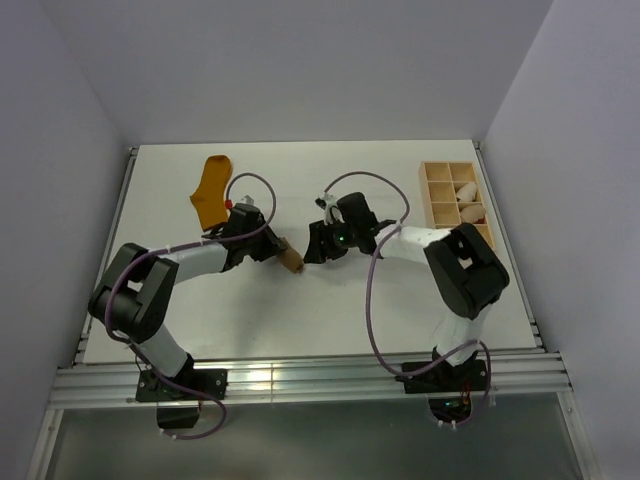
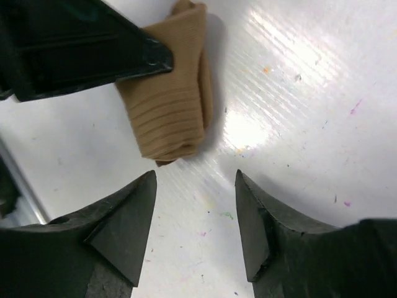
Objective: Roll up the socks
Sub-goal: Pick up the sock at the center of the board.
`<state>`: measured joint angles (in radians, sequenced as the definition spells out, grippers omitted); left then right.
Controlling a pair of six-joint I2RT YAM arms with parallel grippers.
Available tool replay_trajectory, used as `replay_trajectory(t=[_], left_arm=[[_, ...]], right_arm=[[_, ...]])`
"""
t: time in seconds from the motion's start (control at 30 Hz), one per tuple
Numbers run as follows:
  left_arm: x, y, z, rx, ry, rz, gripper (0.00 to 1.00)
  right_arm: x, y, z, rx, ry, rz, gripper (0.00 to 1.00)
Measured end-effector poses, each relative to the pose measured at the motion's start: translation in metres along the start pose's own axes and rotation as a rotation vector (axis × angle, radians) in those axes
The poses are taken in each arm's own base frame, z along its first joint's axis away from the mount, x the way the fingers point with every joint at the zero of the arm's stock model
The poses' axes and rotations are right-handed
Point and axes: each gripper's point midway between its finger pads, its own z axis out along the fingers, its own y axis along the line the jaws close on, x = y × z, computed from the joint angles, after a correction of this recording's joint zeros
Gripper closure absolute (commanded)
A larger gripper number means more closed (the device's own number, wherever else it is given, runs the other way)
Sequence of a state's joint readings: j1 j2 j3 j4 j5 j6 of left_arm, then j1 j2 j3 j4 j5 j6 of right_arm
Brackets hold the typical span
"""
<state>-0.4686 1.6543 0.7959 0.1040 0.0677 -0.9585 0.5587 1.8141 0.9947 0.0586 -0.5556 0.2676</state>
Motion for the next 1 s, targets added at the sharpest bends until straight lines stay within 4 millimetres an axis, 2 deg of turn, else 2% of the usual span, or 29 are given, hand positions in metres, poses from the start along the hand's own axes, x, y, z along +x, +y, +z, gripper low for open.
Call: replay_trajectory(t=[0.1,0.17,0.3,0.5,0.67,0.8,1.0], left_arm=[[-0.001,0.000,0.001,-0.042,0.018,0.022,1.00],[0.000,0.000,0.002,-0.062,0.029,0.033,1.00],[0.000,0.000,0.003,-0.090,0.045,0.048,1.00],[0.000,-0.001,0.004,-0.114,0.065,0.060,1.00],[0.000,0.000,0.004,-0.138,0.085,0.068,1.00],[0.000,0.000,0.004,-0.156,0.101,0.076,1.00],[0.000,0.000,0.004,-0.183,0.125,0.085,1.00]], right_arm=[[-0.008,0.007,-0.008,0.104,-0.062,-0.119,0.32],[-0.012,0.018,-0.011,0.153,-0.099,-0.218,0.30],[-0.011,0.038,-0.008,0.215,-0.148,-0.379,0.26],[0.002,0.037,-0.003,0.348,-0.170,-0.566,0.23],[-0.001,0.044,0.001,0.438,-0.214,-0.686,0.23],[-0.001,0.051,0.007,0.466,-0.234,-0.756,0.23],[0.009,0.047,0.024,0.499,-0.191,-0.819,0.23]])
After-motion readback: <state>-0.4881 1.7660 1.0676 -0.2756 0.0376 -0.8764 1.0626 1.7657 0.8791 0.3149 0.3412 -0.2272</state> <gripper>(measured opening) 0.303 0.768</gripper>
